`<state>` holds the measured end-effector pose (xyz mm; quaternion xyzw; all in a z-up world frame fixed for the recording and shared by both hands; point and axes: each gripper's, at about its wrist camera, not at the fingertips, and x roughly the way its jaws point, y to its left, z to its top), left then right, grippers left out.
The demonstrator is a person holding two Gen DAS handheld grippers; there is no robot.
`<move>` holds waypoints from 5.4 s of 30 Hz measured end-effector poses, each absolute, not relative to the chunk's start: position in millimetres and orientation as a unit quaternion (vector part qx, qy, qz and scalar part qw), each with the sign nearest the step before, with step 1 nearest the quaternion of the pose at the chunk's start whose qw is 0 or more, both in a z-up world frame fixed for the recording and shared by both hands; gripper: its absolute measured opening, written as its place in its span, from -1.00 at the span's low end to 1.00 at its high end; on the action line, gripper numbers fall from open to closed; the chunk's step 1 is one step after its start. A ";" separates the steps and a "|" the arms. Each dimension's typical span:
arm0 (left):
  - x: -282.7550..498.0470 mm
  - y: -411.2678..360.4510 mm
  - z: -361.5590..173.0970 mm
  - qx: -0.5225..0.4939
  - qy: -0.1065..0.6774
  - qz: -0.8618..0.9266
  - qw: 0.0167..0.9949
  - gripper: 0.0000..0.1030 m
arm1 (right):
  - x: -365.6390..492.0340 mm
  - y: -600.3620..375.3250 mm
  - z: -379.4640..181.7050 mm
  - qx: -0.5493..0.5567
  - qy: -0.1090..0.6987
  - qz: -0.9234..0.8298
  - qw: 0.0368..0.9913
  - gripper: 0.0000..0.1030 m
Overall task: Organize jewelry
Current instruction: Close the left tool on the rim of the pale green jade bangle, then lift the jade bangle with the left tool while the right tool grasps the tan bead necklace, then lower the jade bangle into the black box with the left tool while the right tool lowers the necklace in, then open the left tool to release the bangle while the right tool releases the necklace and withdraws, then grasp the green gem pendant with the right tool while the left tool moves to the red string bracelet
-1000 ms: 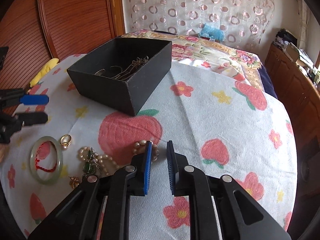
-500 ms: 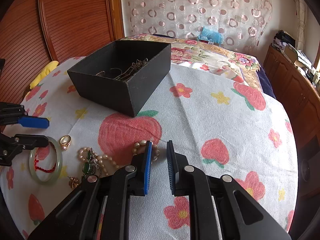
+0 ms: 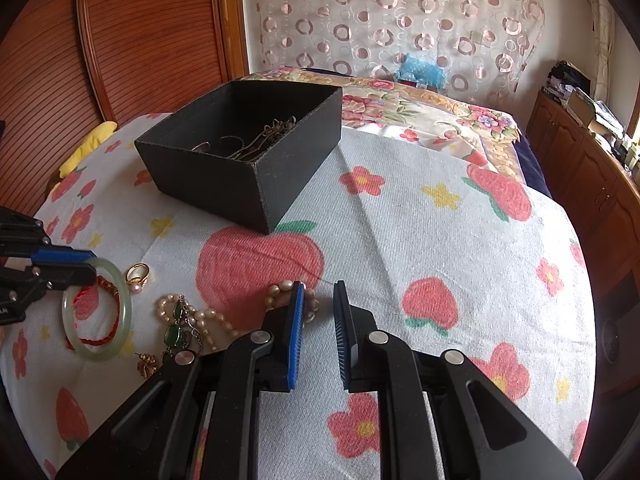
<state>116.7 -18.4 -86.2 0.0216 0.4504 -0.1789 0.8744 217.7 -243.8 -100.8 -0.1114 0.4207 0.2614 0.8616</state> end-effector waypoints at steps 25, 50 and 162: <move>126.1 24.0 -43.3 -0.035 0.368 -0.128 0.920 -0.84 | 212.2 -248.1 -27.4 -0.083 0.372 0.278 0.882 -0.89; 150.3 1.9 -11.3 -0.020 0.323 -0.143 0.935 -0.84 | 219.3 -244.9 94.0 -0.101 0.252 0.290 0.918 -0.89; 130.1 1.6 -85.4 -0.006 0.437 -0.137 0.889 -0.61 | 173.3 -183.9 -90.9 -0.139 0.444 0.316 0.827 -0.65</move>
